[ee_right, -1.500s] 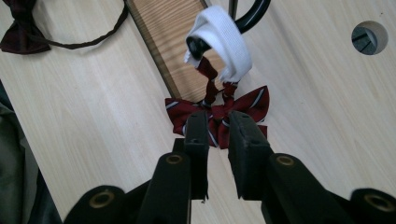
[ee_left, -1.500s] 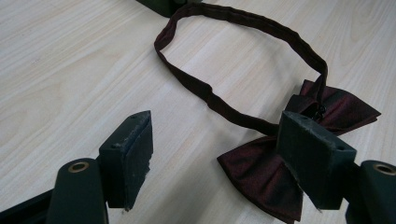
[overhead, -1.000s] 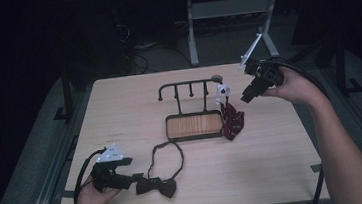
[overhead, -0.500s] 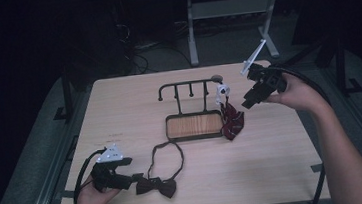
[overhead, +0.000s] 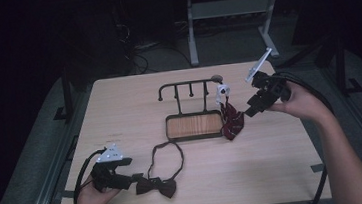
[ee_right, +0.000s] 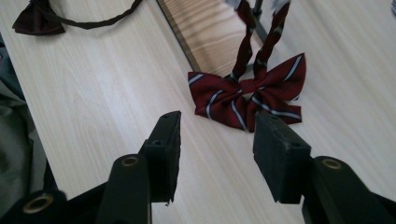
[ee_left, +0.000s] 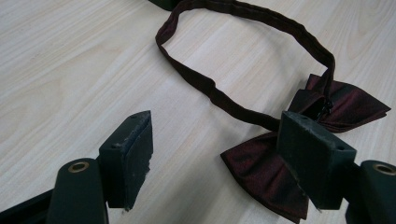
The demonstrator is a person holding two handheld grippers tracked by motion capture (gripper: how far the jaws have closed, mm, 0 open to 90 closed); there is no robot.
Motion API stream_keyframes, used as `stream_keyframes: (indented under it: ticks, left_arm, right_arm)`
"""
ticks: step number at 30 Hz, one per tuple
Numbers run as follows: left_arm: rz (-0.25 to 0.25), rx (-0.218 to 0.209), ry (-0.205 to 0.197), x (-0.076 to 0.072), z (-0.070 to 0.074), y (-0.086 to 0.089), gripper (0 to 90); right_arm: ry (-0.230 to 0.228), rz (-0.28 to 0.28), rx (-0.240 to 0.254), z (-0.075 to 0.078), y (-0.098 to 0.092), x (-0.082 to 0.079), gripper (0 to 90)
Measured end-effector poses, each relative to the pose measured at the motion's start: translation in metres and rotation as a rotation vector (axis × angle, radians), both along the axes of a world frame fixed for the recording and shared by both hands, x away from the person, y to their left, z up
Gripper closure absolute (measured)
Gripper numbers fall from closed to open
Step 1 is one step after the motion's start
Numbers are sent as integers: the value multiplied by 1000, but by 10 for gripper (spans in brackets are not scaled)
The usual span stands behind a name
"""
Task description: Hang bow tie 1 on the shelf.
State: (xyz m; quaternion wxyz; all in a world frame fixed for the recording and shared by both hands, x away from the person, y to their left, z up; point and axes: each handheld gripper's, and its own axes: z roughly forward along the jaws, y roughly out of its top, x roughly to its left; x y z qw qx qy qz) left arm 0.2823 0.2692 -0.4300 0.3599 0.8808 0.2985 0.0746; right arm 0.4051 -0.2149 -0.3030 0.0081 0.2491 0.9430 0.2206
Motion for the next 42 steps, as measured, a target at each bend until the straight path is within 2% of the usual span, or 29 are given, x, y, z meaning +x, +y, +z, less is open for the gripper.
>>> stream_keyframes:
  ticks: [10,16,25,40,42]
  left_arm:
    - [-1,-3,2,1,-2,0,270]
    - [8,-9,15,1,-2,0,270]
    - [7,-3,9,1,-3,-1,270]
    - [13,-7,10,1,-2,1,270]
    - [11,3,5,1,-2,1,270]
  right_arm:
    - [3,-8,-1,-16,-7,-8,476]
    - [11,-19,24,-25,-12,-15,460]
    - [16,-25,50,-44,-19,-27,443]
    - [12,-32,60,-59,-19,-41,418]
    - [7,-38,77,-62,-20,-43,414]
